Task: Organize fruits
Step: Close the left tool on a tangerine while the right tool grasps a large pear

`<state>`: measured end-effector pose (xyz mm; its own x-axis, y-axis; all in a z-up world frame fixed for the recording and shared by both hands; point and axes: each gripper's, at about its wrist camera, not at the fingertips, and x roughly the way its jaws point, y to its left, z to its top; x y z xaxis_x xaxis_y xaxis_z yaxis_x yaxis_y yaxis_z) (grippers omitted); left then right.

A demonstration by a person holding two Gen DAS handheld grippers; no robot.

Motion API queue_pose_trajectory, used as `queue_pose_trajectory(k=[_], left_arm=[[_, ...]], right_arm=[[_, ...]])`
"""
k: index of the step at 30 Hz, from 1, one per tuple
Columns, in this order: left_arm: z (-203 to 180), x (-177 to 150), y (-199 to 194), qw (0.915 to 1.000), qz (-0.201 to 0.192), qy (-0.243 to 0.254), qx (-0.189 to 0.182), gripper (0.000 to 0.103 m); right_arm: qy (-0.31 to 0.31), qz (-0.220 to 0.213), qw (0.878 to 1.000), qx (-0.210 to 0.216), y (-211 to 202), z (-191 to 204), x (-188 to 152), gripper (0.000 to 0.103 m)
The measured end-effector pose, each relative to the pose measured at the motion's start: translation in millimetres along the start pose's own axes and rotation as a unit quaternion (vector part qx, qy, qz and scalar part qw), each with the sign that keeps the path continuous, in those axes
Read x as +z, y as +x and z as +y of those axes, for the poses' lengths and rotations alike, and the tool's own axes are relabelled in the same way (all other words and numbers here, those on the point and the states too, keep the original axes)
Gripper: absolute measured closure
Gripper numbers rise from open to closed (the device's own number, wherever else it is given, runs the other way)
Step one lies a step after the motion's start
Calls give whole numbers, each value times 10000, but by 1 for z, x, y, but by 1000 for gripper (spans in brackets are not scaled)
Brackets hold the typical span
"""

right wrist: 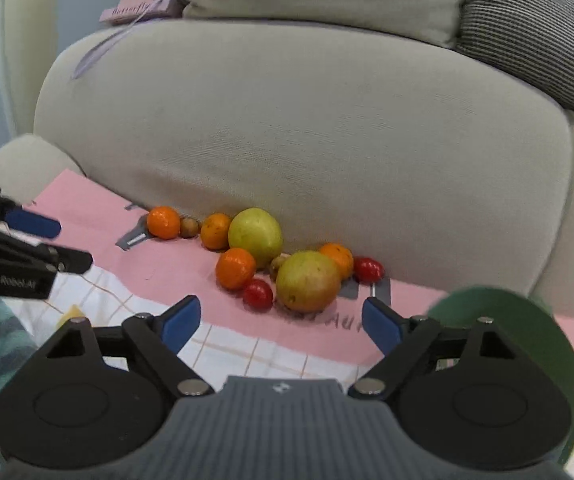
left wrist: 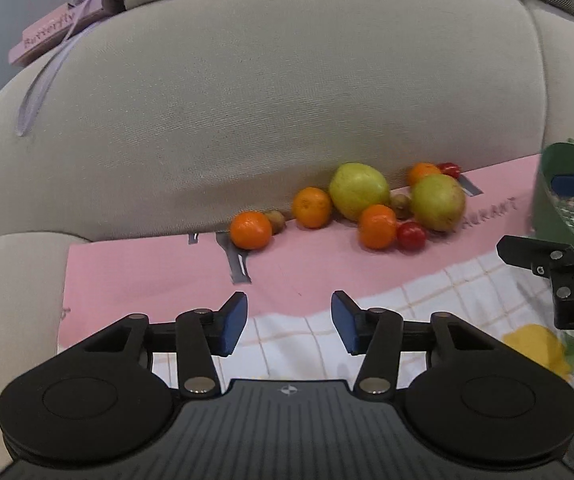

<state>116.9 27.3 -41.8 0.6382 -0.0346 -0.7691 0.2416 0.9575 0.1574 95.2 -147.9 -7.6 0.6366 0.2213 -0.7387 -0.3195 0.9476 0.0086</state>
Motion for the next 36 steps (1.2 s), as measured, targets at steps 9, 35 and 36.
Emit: queue_pose_trajectory(k=[9,35,36], left_arm=[[10,12,46,9979,-100,563,298,39],[52,39,158,9963,218,-791,-259,31],[53,39,160,9960,223,-817,-270,34]], right_arm=[[-302,353,9986,-250,57,-5,10,19],[971,856,9916,-24,125,-34,13,34],[1049,877,9906,3,127,-36,13,34]])
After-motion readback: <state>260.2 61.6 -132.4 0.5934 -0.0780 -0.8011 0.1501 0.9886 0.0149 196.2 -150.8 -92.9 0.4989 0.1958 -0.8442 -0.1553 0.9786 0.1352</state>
